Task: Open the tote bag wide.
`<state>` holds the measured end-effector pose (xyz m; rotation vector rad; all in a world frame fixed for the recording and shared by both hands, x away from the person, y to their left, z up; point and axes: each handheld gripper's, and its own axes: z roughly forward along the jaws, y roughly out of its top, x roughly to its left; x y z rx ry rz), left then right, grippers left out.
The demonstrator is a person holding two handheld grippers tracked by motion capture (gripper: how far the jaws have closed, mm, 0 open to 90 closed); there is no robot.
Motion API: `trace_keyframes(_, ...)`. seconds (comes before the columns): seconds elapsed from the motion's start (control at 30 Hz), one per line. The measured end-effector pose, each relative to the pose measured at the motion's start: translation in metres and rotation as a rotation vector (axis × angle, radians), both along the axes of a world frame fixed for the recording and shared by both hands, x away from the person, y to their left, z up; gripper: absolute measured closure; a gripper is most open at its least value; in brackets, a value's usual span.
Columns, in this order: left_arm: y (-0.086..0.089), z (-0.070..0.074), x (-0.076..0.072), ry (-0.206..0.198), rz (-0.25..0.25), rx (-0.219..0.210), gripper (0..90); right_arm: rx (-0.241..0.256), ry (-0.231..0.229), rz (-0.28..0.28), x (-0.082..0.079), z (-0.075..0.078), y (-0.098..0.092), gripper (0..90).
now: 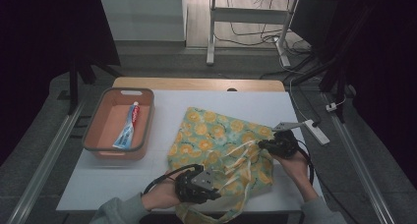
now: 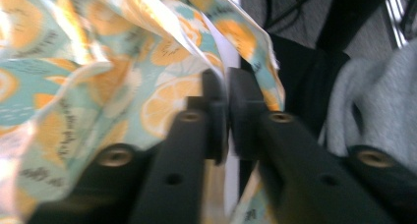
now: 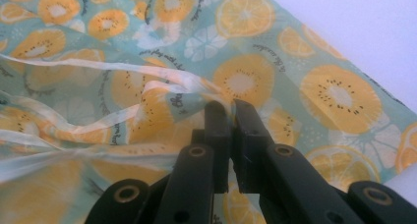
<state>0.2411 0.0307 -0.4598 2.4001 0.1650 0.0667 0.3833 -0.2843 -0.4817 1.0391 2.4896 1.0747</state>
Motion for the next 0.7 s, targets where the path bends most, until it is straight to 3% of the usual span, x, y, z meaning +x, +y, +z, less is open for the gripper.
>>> trace_keyframes(0.07, 0.005, 0.007, 0.003, -0.042, 0.048, -0.031, 54.3, 0.005, 0.001, 0.004, 0.0, 0.0, 0.0, 85.3)
trace_keyframes(0.17, 0.017, 0.019, 0.008, -0.102, 0.152, -0.087, 49.1, 0.008, -0.001, 0.002, -0.001, 0.001, 0.0, 85.3)
trace_keyframes(0.23, 0.024, 0.025, 0.013, -0.103, 0.207, -0.122, 47.0, 0.01, -0.001, 0.002, -0.001, 0.001, -0.001, 85.3)
trace_keyframes(0.33, 0.03, 0.027, 0.023, -0.147, 0.297, -0.097, 39.2, 0.008, 0.002, 0.004, 0.0, 0.0, 0.0, 85.3)
trace_keyframes(0.47, 0.027, 0.014, 0.045, -0.095, 0.357, -0.029, 33.3, 0.007, -0.001, 0.009, -0.001, 0.0, 0.001, 85.3)
trace_keyframes(0.63, 0.015, -0.01, 0.065, -0.002, 0.353, 0.054, 31.9, 0.01, 0.001, 0.007, -0.001, 0.0, 0.0, 85.3)
trace_keyframes(0.7, 0.011, -0.018, 0.069, 0.007, 0.363, 0.094, 32.6, 0.009, 0.001, 0.007, -0.001, 0.0, -0.001, 85.3)
